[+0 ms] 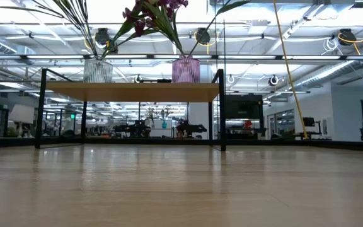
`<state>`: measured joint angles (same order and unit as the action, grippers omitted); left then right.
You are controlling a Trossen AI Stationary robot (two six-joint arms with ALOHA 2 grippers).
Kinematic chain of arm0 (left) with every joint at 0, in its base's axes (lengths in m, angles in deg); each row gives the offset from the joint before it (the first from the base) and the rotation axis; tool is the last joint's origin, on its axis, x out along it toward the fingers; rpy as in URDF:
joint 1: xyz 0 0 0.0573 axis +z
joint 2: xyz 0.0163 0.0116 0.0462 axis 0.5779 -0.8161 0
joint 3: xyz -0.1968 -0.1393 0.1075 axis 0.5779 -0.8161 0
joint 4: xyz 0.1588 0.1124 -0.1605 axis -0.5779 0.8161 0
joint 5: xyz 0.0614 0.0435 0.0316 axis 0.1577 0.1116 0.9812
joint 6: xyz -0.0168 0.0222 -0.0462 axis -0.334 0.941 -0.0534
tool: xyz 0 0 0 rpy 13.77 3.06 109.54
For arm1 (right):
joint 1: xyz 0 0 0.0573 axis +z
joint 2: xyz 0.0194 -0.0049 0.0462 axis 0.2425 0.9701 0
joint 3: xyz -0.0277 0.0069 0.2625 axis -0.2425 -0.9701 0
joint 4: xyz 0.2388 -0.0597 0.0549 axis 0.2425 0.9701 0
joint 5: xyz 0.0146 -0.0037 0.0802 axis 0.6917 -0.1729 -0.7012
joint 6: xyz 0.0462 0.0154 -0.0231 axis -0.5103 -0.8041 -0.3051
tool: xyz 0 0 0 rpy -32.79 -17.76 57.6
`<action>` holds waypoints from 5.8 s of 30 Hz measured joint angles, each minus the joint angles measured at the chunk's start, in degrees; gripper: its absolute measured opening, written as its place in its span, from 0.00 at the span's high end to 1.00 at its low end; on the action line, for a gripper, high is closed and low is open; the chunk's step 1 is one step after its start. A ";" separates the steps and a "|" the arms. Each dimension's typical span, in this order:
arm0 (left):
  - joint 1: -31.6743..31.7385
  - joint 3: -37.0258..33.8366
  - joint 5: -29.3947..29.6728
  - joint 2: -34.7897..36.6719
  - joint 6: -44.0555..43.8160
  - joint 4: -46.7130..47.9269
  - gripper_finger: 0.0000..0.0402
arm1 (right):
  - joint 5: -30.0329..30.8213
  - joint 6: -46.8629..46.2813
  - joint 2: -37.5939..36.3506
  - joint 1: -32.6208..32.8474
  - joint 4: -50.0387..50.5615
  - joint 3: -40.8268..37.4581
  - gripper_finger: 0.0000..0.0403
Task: Pick and place flowers into a vace then onto a shelf
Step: Put the yellow flower into the violet vase on the shelf, then return to Home Position
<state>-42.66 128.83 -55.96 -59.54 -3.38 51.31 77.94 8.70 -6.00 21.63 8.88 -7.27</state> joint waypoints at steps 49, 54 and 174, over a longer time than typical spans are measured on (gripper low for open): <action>0.17 -0.07 -0.13 0.23 1.76 2.95 0.80 | 0.17 1.83 -0.18 -2.01 7.92 0.08 0.99; -0.11 0.07 -0.42 2.60 1.78 2.27 0.80 | 2.04 3.69 -0.41 -2.08 7.21 -0.07 0.99; -8.20 0.04 7.69 35.81 8.72 24.54 0.80 | 19.41 30.95 -18.78 13.23 18.34 0.07 0.54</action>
<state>-50.85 128.88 -48.27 -23.73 5.33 75.85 97.35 39.65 -24.77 34.86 27.21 -7.21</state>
